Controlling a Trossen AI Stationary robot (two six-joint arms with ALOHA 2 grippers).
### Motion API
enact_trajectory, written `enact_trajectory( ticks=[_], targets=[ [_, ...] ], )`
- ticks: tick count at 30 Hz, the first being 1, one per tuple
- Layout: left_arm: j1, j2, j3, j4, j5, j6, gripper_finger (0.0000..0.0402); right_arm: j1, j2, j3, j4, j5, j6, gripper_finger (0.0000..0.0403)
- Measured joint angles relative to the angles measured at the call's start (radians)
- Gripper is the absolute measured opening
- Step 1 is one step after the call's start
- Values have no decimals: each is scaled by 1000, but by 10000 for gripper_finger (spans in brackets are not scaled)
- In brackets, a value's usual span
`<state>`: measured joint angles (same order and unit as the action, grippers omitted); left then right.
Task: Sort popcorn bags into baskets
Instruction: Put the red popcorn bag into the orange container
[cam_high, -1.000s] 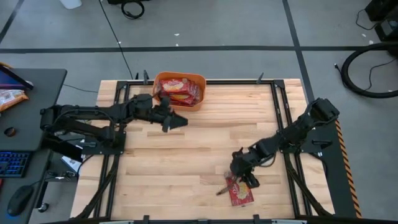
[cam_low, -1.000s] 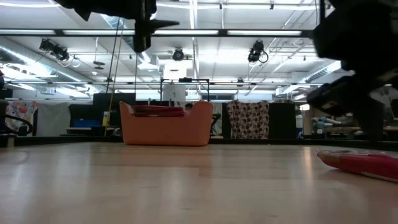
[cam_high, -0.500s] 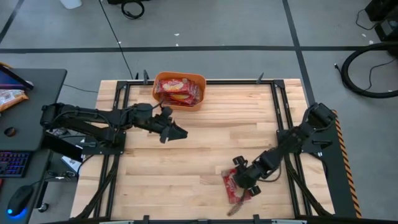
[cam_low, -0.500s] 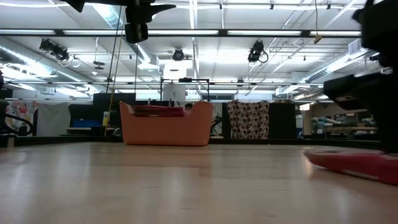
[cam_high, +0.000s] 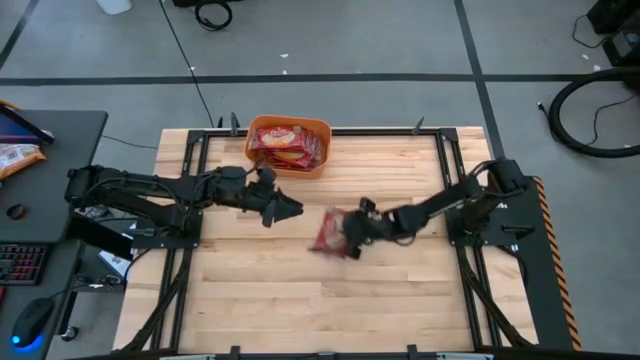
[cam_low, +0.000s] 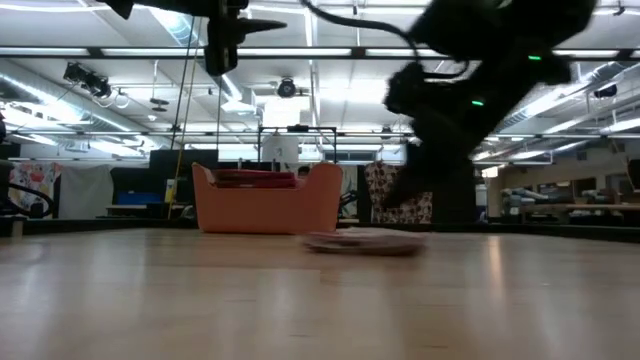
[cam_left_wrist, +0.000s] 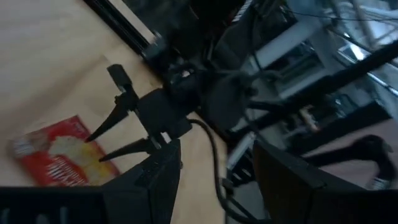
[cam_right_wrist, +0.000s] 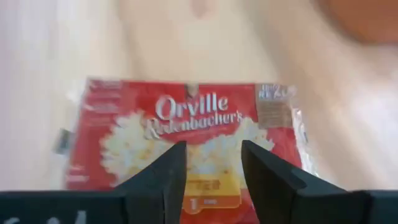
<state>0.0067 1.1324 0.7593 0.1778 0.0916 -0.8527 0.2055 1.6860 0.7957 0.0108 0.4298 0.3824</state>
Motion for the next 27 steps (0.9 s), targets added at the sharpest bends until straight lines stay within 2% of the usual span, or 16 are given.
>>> enact_trajectory(
  ticks=[4, 10, 14, 23, 27],
  targets=[
    [-1, 0, 0, -40, -73, 29, 203, -71, -26, 59, -41, -105, -45, 155],
    [-35, 52, 1, -173, -224, 69, 203, -87, -94, 101, -111, -110, -136, 154],
    [-44, 137, 0, -184, -213, -3, 203, -87, -142, 103, -168, -126, -167, 153],
    [-22, 347, 1, -149, -193, -141, 203, -87, -176, 103, -428, -159, -141, 153],
    [8, 430, 1, -106, -140, -224, 203, -87, -171, 95, -425, -160, -147, 153]
  ],
)
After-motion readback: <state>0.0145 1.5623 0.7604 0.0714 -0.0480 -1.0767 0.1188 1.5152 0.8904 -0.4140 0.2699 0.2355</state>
